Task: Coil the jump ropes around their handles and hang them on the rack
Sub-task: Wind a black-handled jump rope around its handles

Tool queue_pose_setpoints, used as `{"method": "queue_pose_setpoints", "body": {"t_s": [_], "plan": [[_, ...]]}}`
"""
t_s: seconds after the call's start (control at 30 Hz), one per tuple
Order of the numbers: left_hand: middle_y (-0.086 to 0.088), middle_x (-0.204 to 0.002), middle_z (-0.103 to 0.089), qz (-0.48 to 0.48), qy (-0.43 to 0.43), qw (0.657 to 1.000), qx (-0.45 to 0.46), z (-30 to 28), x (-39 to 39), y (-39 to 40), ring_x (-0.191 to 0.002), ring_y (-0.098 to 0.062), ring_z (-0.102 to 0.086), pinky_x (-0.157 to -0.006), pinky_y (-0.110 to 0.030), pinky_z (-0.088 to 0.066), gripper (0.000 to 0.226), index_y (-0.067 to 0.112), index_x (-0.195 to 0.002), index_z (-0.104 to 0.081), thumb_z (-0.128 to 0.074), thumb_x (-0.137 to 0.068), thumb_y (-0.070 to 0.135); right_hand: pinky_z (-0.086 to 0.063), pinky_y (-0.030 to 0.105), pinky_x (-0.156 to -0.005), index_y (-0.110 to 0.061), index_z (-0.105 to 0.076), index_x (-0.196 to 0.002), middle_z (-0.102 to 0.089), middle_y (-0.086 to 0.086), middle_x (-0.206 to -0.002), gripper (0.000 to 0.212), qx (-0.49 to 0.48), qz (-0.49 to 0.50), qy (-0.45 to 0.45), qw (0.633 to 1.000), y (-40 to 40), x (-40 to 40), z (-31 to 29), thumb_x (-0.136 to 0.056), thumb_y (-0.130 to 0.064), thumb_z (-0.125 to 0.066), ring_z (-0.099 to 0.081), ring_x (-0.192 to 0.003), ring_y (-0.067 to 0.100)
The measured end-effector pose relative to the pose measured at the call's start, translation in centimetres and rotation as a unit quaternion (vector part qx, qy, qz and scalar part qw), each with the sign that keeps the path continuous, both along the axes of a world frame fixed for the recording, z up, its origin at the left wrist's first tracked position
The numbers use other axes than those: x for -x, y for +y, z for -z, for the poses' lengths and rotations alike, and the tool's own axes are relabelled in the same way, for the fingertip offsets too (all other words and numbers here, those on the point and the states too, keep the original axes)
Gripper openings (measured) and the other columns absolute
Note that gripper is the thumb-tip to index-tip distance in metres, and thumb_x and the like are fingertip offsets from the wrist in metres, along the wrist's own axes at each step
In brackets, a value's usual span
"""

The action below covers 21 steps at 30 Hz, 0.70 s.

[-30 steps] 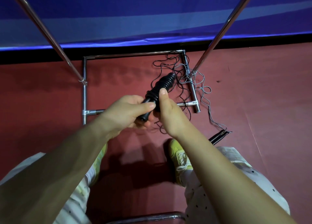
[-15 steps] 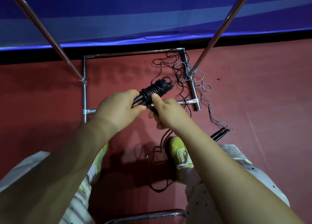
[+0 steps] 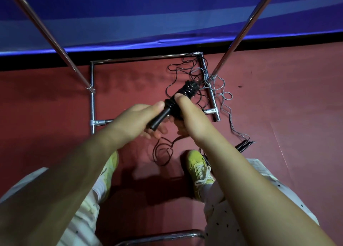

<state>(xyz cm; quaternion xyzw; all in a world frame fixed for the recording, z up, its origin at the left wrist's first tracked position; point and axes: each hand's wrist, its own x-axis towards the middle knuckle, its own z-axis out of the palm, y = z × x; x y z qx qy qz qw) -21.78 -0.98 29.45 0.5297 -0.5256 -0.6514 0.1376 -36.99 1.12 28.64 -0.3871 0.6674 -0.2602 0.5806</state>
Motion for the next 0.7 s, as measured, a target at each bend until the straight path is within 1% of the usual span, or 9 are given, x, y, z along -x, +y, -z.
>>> {"method": "queue_pose_setpoints", "body": {"t_s": [0.07,0.13,0.17,0.23,0.33,0.43,0.53,0.6,0.7], "plan": [[-0.006,-0.065,-0.069,-0.025,0.086,0.986,-0.14,-0.6,-0.4,0.0,-0.052,-0.015,-0.062,-0.054,-0.026,-0.05,0.038,0.013,-0.075,-0.072,-0.057,-0.078,0.047,-0.032,0.034,-0.06,-0.017,-0.046,-0.06,-0.04,-0.01,-0.044,0.044,0.067,-0.02,-0.017,0.997,0.2,-0.2,-0.1,-0.079,-0.055,-0.032,-0.036,-0.044,0.007],[-0.005,-0.065,-0.068,0.013,0.163,0.96,-0.229,-0.9,-0.7,0.4,-0.051,-0.014,-0.062,-0.05,-0.025,-0.052,0.036,0.013,-0.069,-0.076,-0.075,-0.068,0.049,-0.035,0.033,-0.059,-0.012,-0.046,-0.065,-0.045,-0.009,-0.051,0.05,0.106,-0.032,-0.052,0.992,0.3,-0.1,0.1,-0.076,-0.058,-0.034,-0.042,-0.053,0.01],[-0.005,-0.065,-0.068,0.029,0.195,0.947,-0.253,-1.0,-0.7,0.7,-0.051,-0.014,-0.062,-0.049,-0.025,-0.053,0.036,0.014,-0.069,-0.076,-0.081,-0.062,0.049,-0.036,0.03,-0.059,-0.011,-0.048,-0.067,-0.047,-0.01,-0.052,0.051,0.113,-0.031,-0.064,0.991,0.4,0.1,0.1,-0.076,-0.06,-0.034,-0.043,-0.055,0.008],[-0.002,-0.06,-0.064,0.017,0.207,0.943,-0.26,-1.2,-0.3,1.0,-0.046,-0.011,-0.057,-0.046,-0.023,-0.05,0.031,0.014,-0.068,-0.073,-0.077,-0.069,0.044,-0.035,0.025,-0.06,-0.014,-0.05,-0.071,-0.048,-0.008,-0.056,0.052,0.111,-0.032,-0.087,0.99,0.3,0.5,0.1,-0.077,-0.063,-0.034,-0.043,-0.058,0.009],[0.001,-0.053,-0.057,-0.036,0.151,0.966,-0.207,-1.6,0.3,0.8,-0.04,-0.007,-0.045,-0.045,-0.021,-0.047,0.026,0.011,-0.076,-0.061,-0.059,-0.069,0.037,-0.028,0.03,-0.058,-0.018,-0.049,-0.076,-0.038,0.004,-0.07,0.058,0.087,-0.049,-0.071,0.992,0.1,0.8,-0.1,-0.071,-0.073,-0.031,-0.033,-0.06,0.013],[0.002,-0.051,-0.059,-0.017,0.074,0.989,-0.123,-1.1,0.3,0.5,-0.042,-0.008,-0.044,-0.049,-0.02,-0.048,0.019,0.013,-0.078,-0.058,-0.06,-0.075,0.032,-0.021,0.032,-0.055,-0.021,-0.046,-0.07,-0.03,0.0,-0.068,0.053,0.07,-0.089,-0.05,0.992,0.3,0.7,-0.1,-0.084,-0.066,-0.022,-0.024,-0.056,0.012],[0.001,-0.053,-0.064,0.006,-0.001,1.0,-0.018,-0.1,0.1,0.2,-0.05,-0.015,-0.048,-0.052,-0.023,-0.046,0.012,0.015,-0.08,-0.061,-0.061,-0.089,0.022,-0.023,0.029,-0.052,-0.017,-0.044,-0.071,-0.032,-0.004,-0.062,0.057,0.05,-0.092,-0.04,0.994,0.4,0.6,-0.1,-0.099,-0.057,-0.015,-0.026,-0.052,0.011],[0.002,-0.061,-0.069,0.045,-0.066,0.995,0.067,0.6,-0.4,-0.1,-0.058,-0.019,-0.058,-0.062,-0.034,-0.049,0.013,0.018,-0.083,-0.065,-0.063,-0.089,0.03,-0.026,0.027,-0.051,-0.014,-0.045,-0.077,-0.035,-0.004,-0.062,0.054,0.031,-0.085,-0.028,0.996,0.5,0.5,-0.1,-0.102,-0.051,-0.015,-0.029,-0.05,0.011],[-0.001,-0.07,-0.071,0.085,-0.18,0.966,0.167,1.1,-0.8,-0.2,-0.068,-0.024,-0.066,-0.071,-0.044,-0.052,0.022,0.021,-0.077,-0.064,-0.064,-0.083,0.042,-0.027,0.025,-0.048,-0.017,-0.048,-0.074,-0.037,-0.007,-0.058,0.054,0.01,-0.088,0.005,0.996,0.5,0.2,0.3,-0.102,-0.052,-0.018,-0.029,-0.046,0.011]]}}
